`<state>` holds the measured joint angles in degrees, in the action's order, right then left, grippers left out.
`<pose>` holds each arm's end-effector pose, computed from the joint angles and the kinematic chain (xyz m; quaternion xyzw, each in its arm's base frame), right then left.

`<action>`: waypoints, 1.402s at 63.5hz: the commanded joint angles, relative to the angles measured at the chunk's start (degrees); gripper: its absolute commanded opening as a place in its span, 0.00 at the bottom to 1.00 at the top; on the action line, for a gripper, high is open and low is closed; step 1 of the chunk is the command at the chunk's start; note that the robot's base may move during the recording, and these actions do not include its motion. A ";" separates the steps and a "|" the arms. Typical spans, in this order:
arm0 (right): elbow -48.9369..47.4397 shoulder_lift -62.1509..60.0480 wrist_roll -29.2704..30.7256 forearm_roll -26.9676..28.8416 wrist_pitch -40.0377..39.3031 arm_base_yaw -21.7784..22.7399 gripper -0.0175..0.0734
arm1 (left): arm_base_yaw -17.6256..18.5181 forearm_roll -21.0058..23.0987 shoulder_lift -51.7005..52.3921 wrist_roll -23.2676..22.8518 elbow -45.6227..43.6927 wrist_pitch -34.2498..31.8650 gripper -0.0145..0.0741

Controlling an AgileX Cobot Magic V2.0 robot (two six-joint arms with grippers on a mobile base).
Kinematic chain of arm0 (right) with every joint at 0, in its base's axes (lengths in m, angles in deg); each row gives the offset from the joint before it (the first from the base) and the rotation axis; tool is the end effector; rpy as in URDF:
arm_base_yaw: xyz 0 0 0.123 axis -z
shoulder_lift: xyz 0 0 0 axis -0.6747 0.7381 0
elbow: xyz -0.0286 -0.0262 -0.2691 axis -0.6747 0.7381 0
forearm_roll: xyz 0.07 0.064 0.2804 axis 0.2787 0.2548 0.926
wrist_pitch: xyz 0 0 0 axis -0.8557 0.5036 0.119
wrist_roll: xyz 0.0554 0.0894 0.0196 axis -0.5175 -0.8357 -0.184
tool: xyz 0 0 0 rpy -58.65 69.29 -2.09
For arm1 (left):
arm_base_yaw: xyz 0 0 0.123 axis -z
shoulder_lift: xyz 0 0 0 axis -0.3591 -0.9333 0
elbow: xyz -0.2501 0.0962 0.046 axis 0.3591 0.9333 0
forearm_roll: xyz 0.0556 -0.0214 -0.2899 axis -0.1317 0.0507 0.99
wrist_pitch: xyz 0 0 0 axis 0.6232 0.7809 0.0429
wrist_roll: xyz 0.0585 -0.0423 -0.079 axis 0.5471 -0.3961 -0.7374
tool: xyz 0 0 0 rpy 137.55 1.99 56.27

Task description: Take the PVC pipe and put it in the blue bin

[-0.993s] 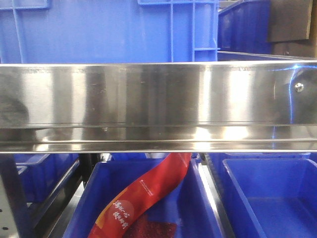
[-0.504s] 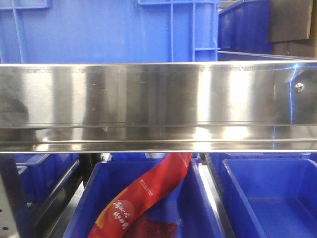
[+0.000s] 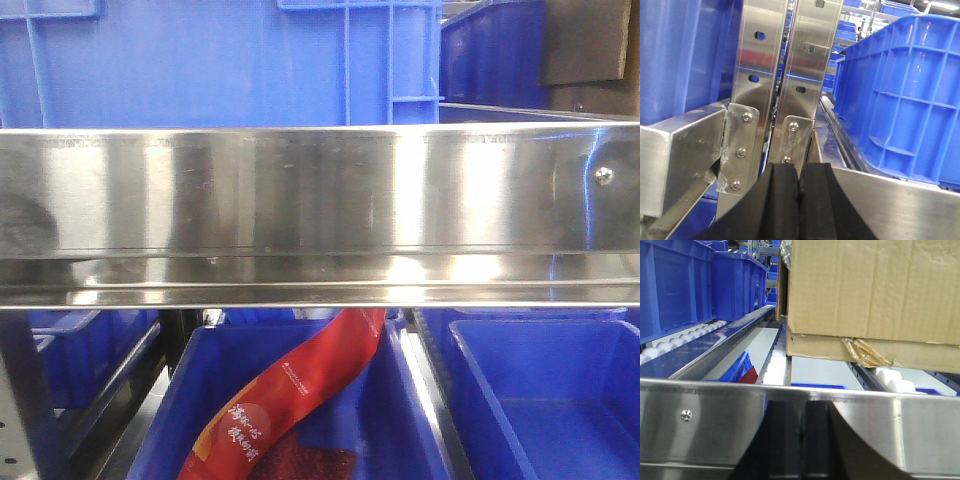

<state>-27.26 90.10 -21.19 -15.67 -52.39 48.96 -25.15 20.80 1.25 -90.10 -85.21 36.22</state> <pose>0.1299 -0.0144 0.2043 0.0329 0.7112 -0.0443 0.7008 0.1307 0.0092 0.2103 -0.0826 0.6830 -0.0364 0.7248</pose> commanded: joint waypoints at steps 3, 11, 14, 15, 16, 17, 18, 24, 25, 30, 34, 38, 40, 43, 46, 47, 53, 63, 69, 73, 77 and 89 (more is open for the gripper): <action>0.12 -0.13 0.43 -0.42 -1.61 0.37 0.01 | -0.22 0.20 0.32 0.27 -0.11 -0.41 0.04; 0.12 -0.13 0.43 -0.42 -1.61 0.37 0.01 | -0.22 0.20 0.32 0.27 -0.11 -0.41 0.04; 0.12 -0.13 0.43 -0.42 -1.61 0.37 0.01 | -0.22 0.20 0.32 0.27 -0.11 -0.41 0.04; 0.12 -0.13 0.43 -0.42 -1.61 0.37 0.01 | -0.22 0.20 0.32 0.27 -0.11 -0.41 0.04; 0.12 -0.13 0.43 -0.42 -1.61 0.37 0.01 | -0.22 0.20 0.32 0.27 -0.11 -0.41 0.04; 0.12 -0.13 0.43 -0.42 -1.61 0.37 0.01 | -0.22 0.20 0.32 0.27 -0.11 -0.41 0.04; 0.12 -0.13 0.43 -0.42 -1.61 0.37 0.01 | -0.22 0.20 0.32 0.27 -0.11 -0.41 0.04; 0.12 -0.13 0.43 -0.42 -1.74 0.37 0.01 | -0.22 0.20 0.32 0.27 -0.11 -0.41 0.04; 0.12 -0.13 0.43 -0.42 -1.74 0.37 0.01 | -0.22 0.20 0.32 0.27 -0.11 -0.41 0.04; 0.12 -0.13 0.43 -0.42 -1.74 0.37 0.01 | -0.22 0.20 0.32 0.27 -0.11 -0.41 0.04; 0.12 -0.13 0.43 -0.42 -1.74 0.37 0.01 | -0.22 0.20 0.32 0.27 -0.11 -0.41 0.04; 0.12 -0.13 0.43 -0.42 -1.74 0.37 0.01 | -0.22 0.20 0.32 0.27 -0.11 -0.41 0.04; 0.12 -0.13 0.43 -0.42 -1.74 0.37 0.01 | -0.22 0.20 0.32 0.27 -0.11 -0.41 0.04; 0.12 -0.13 0.43 -0.42 -1.87 0.37 0.01 | -0.22 0.20 0.32 0.27 -0.11 -0.41 0.04; 0.12 -0.13 0.43 -0.42 -1.87 0.37 0.01 | -0.22 0.20 0.32 0.27 -0.11 -0.41 0.04; 0.12 -0.13 0.43 -0.42 -1.87 0.37 0.01 | -0.22 0.20 0.32 0.27 -0.11 -0.41 0.04; 0.12 -0.13 0.43 -0.42 -1.86 0.27 0.01 | -0.22 0.20 0.32 0.27 -0.11 -0.41 0.04; 0.12 -0.13 0.43 -0.42 -1.86 0.26 0.01 | -0.22 0.20 0.32 0.27 -0.11 -0.41 0.04; 0.12 -0.13 0.43 -0.42 -1.98 0.26 0.01 | -0.22 0.20 0.32 0.27 -0.11 -0.41 0.04; 0.12 -0.13 0.43 -0.42 -1.98 0.26 0.01 | -0.22 0.20 0.32 0.27 -0.11 -0.41 0.04; 0.12 -0.13 0.43 -0.42 -2.10 0.26 0.01 | -0.22 0.20 0.32 0.27 -0.11 -0.41 0.04; 0.12 -0.13 0.43 -0.42 -2.44 0.26 0.01 | -0.22 0.20 0.32 0.27 -0.11 -0.41 0.04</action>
<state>-27.26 90.10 -21.19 -15.67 -53.12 48.96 -25.15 20.80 1.25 -90.10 -85.21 36.22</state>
